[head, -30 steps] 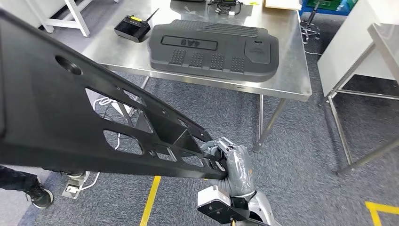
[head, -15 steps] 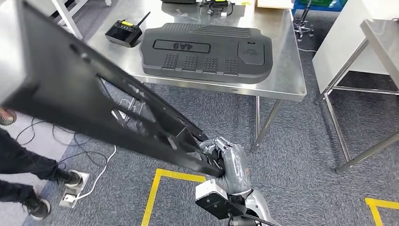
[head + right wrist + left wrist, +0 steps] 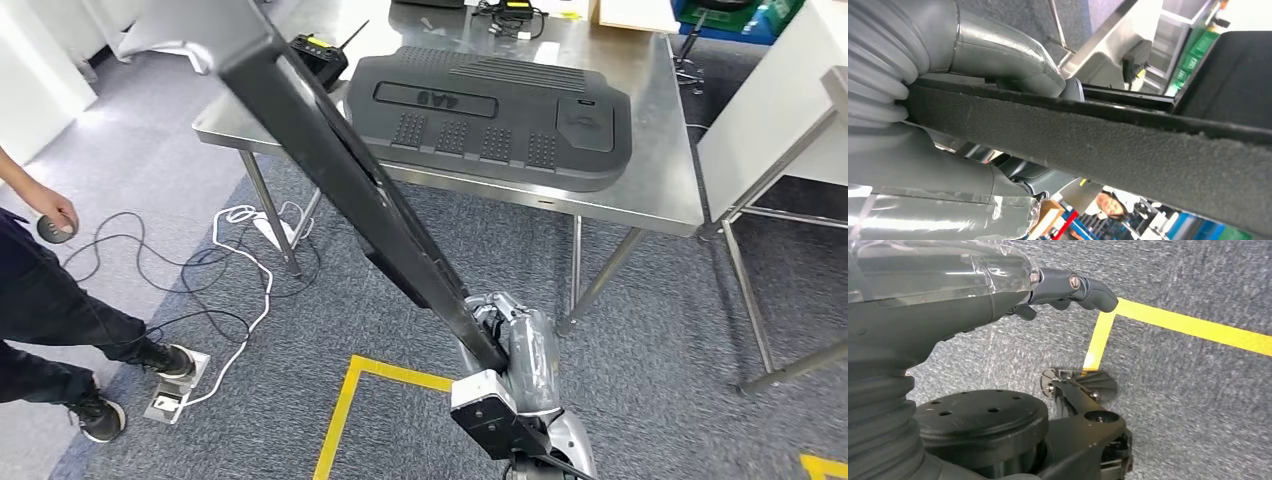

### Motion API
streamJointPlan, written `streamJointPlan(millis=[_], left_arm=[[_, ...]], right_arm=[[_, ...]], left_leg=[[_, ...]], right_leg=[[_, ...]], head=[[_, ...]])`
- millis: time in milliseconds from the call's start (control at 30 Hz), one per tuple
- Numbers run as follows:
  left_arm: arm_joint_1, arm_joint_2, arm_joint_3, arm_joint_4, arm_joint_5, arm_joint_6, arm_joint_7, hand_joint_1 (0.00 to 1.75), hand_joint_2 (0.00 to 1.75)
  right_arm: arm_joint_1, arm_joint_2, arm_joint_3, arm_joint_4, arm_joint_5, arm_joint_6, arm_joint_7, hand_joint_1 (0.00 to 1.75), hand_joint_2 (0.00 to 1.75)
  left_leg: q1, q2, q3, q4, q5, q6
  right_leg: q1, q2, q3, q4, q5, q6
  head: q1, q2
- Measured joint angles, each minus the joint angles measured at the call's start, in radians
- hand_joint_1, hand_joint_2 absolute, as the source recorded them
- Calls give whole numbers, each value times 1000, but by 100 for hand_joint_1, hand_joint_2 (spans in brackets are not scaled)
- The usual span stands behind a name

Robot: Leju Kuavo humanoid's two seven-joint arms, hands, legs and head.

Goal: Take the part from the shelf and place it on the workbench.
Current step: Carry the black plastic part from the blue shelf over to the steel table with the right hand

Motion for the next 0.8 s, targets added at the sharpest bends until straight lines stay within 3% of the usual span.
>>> streamJointPlan(millis=[33,100,200,267,333,367,400,433,500,567,700,733,800], left_arm=[[-1,0,0,0,1,0,0,0,175],[-3,-1,0,0,3,-2,1,0,175],[-5,0,-1,0,7,-4,2,0,175],[-5,0,-3,0,8,-4,2,0,175],[-4,0,-6,0,9,-4,2,0,175],[-2,0,-7,0,10,-4,2,0,175],[-1,0,-7,0,10,-4,2,0,175],[-1,1,-8,0,11,-4,3,0,175],[-2,2,-10,0,12,-4,3,0,175],[-4,2,-14,0,14,-5,3,0,175],[-3,2,-17,0,17,-5,6,0,175],[-4,2,-18,0,17,-5,6,0,175],[-5,2,-19,0,15,-5,9,0,175]], right_arm=[[0,2,-3,0,6,0,0,175,175],[4,8,-10,0,14,0,-1,175,175],[8,22,-21,0,4,-1,-15,175,175],[9,33,-25,0,-17,-2,-27,175,175],[13,39,-29,0,-32,-3,-35,175,175],[15,40,-31,0,-34,-3,-36,175,175],[17,42,-34,0,-32,-3,-37,175,175],[19,45,-36,0,-28,-3,-36,175,175],[22,51,-43,0,-21,-3,-33,175,175],[23,56,-51,0,-19,-4,-29,175,175],[23,63,-67,0,-24,-5,-16,175,175],[23,65,-74,0,-26,-5,-14,175,175],[24,69,-88,0,-30,-5,-11,175,175]], left_leg=[[-1,-1,1,0,-2,-4],[-1,-1,2,-3,-3,-13],[-1,0,7,7,-16,-31],[2,1,-28,90,-61,-42],[7,2,-97,218,-114,-52],[9,2,-122,258,-121,-55],[11,2,-130,263,-108,-58],[13,2,-119,230,-77,-59],[17,3,-63,101,-3,-61],[18,3,-26,13,24,-52],[14,3,-19,-7,17,-21],[15,3,-17,-9,17,-14],[14,4,-14,-11,15,-5]], right_leg=[[4,1,17,-42,13,-4],[10,3,24,-65,12,-6],[1,3,38,-84,18,-12],[-6,-1,49,-94,19,-16],[-7,-4,51,-94,16,-19],[-7,-5,53,-94,14,-18],[-8,-5,55,-94,11,-17],[-9,-5,59,-93,8,-14],[-10,-4,69,-90,-2,-5],[-7,-2,73,-86,-11,7],[-10,-1,74,-78,-26,25],[-11,-1,63,-50,-44,29],[-11,-1,4,69,-100,33]], head=[[0,0],[-3,0],[-6,0],[-20,0],[-35,0],[-38,0],[-40,0],[-42,0],[-48,0],[-54,0],[-47,0],[-43,0],[-30,0]])
